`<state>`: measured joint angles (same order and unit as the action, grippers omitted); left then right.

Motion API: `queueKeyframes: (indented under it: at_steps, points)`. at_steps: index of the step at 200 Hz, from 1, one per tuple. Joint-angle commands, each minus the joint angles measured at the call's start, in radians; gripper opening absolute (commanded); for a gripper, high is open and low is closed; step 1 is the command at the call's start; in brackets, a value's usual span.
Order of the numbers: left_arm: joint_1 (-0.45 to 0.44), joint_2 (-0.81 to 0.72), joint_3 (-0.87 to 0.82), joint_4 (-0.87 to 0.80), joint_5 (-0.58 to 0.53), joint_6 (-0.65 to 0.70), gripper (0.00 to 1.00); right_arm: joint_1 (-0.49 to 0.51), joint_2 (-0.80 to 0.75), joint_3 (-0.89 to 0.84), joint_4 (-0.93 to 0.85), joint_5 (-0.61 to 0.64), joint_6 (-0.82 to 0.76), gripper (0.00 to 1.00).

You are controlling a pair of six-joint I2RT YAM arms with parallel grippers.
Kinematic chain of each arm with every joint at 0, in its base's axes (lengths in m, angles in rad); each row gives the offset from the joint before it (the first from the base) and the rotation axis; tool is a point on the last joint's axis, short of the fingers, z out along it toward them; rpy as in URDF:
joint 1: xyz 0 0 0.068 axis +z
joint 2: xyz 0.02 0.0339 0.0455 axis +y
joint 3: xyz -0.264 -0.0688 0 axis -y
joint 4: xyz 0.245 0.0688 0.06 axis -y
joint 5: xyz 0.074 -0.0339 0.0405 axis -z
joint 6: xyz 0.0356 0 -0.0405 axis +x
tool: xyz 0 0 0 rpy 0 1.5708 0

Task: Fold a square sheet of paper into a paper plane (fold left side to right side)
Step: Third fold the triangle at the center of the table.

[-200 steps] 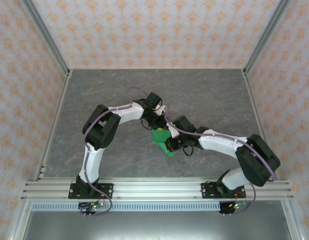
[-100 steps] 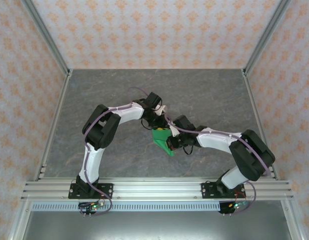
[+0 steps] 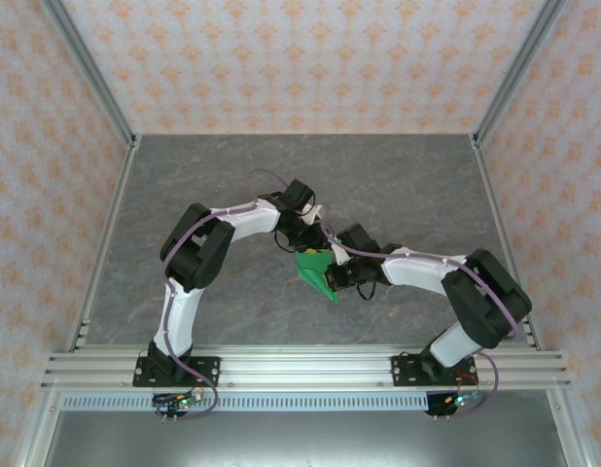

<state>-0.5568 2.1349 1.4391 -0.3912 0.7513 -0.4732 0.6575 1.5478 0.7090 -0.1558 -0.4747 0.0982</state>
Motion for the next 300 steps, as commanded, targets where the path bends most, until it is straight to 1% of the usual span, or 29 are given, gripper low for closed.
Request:
queueKeyframes:
  at_steps: [1, 108, 183, 200, 253, 300]
  points:
    - [-0.022, 0.017, -0.037, -0.043, -0.058, -0.009, 0.37, -0.005, 0.011, 0.033, 0.01, 0.042, 0.014, 0.06]
    - [-0.022, 0.017, -0.037, -0.042, -0.056, -0.01, 0.37, -0.006, 0.024, 0.049, -0.02, 0.069, 0.008, 0.06]
    - [-0.022, 0.008, -0.033, -0.047, -0.055, -0.008, 0.37, -0.005, 0.068, 0.044, -0.054, 0.029, 0.0, 0.06]
    - [-0.022, 0.002, -0.03, -0.049, -0.056, -0.008, 0.39, -0.003, 0.074, 0.031, -0.055, 0.026, 0.007, 0.06]
    - [-0.017, -0.012, 0.015, -0.087, -0.063, 0.0, 0.48, 0.013, 0.087, 0.009, -0.075, 0.034, 0.013, 0.06]
    - [0.031, -0.018, 0.079, -0.136, -0.05, 0.012, 0.51, 0.023, 0.103, 0.022, -0.09, 0.024, 0.002, 0.06]
